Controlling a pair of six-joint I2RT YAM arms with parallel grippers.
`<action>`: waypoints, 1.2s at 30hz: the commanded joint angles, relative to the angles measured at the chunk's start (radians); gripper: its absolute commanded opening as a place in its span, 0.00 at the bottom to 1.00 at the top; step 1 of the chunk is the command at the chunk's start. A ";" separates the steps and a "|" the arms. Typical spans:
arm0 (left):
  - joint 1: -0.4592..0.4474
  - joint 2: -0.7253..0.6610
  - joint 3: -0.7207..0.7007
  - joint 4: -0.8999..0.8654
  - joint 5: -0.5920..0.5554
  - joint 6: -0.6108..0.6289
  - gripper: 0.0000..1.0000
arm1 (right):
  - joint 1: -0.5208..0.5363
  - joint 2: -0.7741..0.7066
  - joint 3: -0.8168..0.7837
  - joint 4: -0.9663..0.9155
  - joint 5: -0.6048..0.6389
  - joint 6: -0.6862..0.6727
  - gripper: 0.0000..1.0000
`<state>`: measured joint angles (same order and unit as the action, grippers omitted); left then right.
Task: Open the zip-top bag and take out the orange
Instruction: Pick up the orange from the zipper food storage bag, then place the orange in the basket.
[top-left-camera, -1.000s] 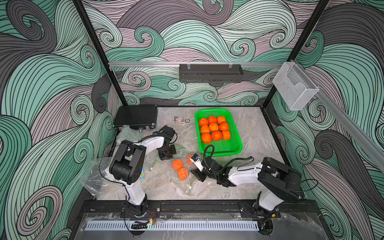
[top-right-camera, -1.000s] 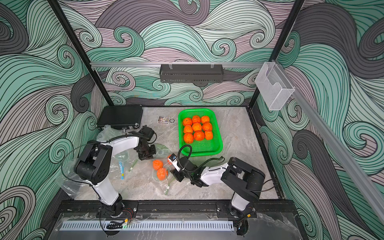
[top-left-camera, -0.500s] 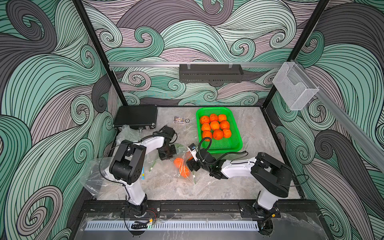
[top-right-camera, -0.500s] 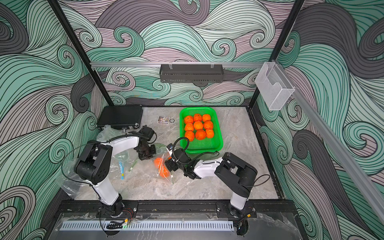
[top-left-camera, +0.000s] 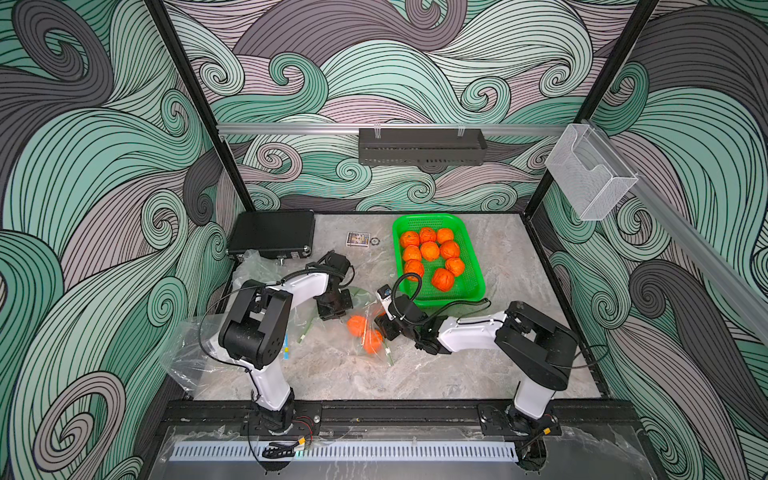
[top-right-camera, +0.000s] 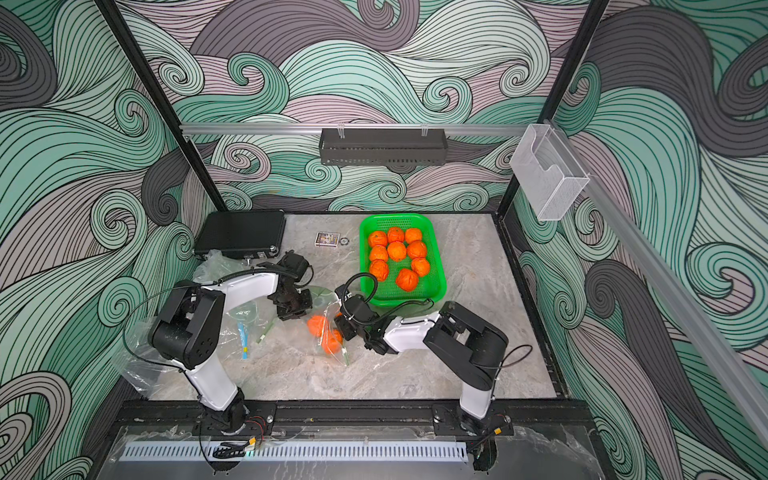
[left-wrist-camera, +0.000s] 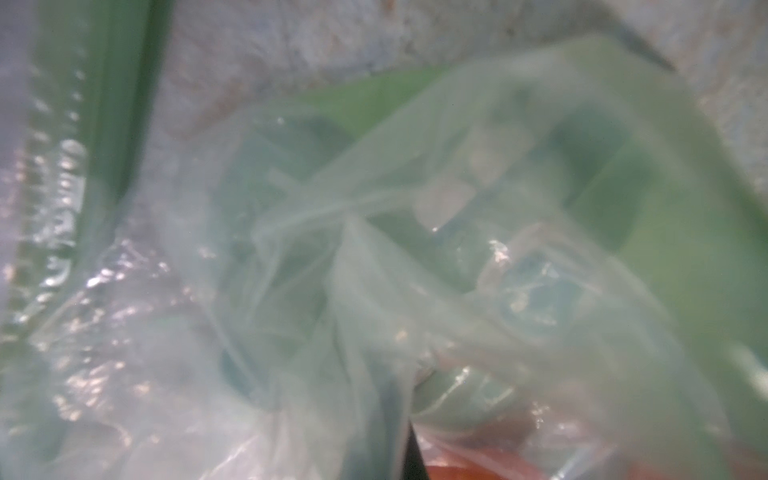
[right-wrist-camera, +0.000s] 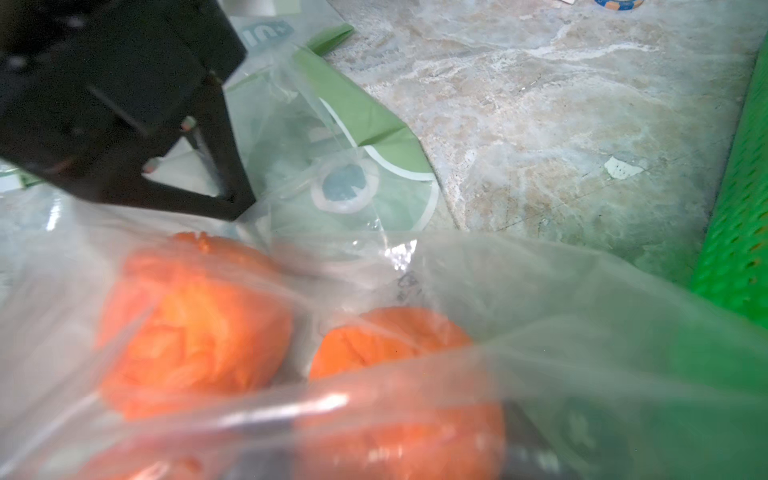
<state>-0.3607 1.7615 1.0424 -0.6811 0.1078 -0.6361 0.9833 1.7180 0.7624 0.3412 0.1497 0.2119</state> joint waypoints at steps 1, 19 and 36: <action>0.002 0.059 -0.025 -0.021 -0.016 0.013 0.00 | -0.005 -0.106 -0.037 -0.043 -0.106 -0.037 0.56; 0.003 0.060 -0.021 -0.022 -0.019 0.019 0.00 | -0.221 -0.601 -0.002 -0.489 -0.203 -0.097 0.58; 0.004 0.067 -0.019 -0.020 -0.015 0.024 0.00 | -0.489 -0.231 0.235 -0.721 -0.181 -0.030 0.55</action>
<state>-0.3603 1.7641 1.0451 -0.6846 0.1043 -0.6201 0.4957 1.4593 0.9672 -0.3130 -0.0242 0.1730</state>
